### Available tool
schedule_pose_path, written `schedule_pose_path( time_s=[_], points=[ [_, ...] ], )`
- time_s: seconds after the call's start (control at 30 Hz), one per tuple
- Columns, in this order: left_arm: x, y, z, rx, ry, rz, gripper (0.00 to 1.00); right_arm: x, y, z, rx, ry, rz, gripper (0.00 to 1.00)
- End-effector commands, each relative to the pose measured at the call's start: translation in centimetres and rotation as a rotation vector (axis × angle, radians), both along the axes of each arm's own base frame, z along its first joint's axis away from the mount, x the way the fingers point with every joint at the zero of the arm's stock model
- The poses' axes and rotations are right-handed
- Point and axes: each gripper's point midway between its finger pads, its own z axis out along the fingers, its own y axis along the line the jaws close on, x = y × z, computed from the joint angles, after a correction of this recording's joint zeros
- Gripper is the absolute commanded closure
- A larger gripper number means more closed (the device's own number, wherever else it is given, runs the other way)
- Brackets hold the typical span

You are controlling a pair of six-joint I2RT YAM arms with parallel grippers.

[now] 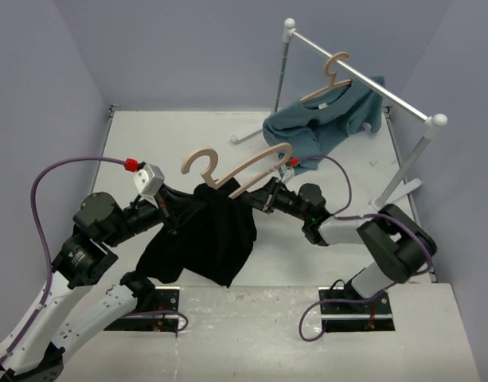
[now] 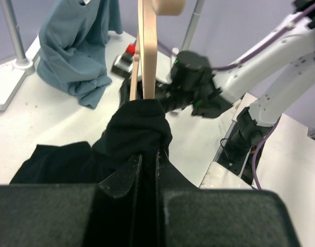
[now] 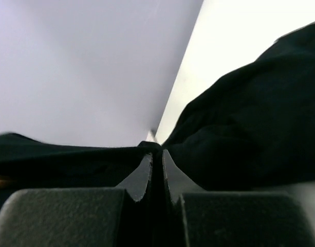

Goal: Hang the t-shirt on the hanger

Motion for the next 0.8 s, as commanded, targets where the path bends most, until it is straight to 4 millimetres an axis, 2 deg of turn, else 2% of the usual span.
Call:
schedule_pose_path(
  time_s=[0.0,0.03,0.13,0.17,0.3,0.37,0.4,0.5,0.57,0.63,0.77],
  points=[
    [-2.0,1.6,5.3,-0.047,-0.165,-0.002,1.00,3.2,-6.3,-4.8,-0.284,0.056,-0.316,1.00],
    [-2.2,1.6,5.1,-0.038,-0.169,-0.014,1.00,3.3,-6.8,-4.0,-0.293,0.029,-0.335,1.00],
    [-2.7,1.0,4.0,-0.008,-0.171,-0.070,1.00,3.6,-9.4,-3.7,-0.387,0.020,-0.442,1.00],
    [-2.8,0.8,3.7,0.000,-0.171,-0.087,1.00,3.6,-10.0,-2.6,-0.384,-0.009,-0.465,1.00],
    [-3.6,0.2,2.6,0.031,-0.174,-0.159,1.00,4.7,-13.1,-0.9,-0.412,-0.028,-0.542,1.00],
    [-3.1,0.7,1.9,0.063,-0.179,-0.122,1.00,5.2,-15.4,0.9,-0.412,-0.043,-0.595,1.00],
    [-3.1,0.9,1.5,0.075,-0.170,-0.111,1.00,5.8,-17.0,1.6,-0.417,-0.053,-0.636,1.00],
    [-3.3,1.1,0.7,0.086,-0.172,-0.114,1.00,6.2,-20.1,4.5,-0.413,-0.102,-0.698,1.00],
    [-3.3,1.1,-0.3,0.108,-0.164,-0.118,1.00,5.9,-21.0,7.1,-0.397,-0.149,-0.698,1.00],
    [-3.1,1.2,-1.7,0.156,-0.147,-0.121,1.00,6.1,-22.6,8.5,-0.406,-0.177,-0.725,1.00],
    [-3.3,0.7,-4.2,0.212,-0.121,-0.178,1.00,6.0,-24.1,11.7,-0.425,-0.235,-0.718,1.00]
  ],
)
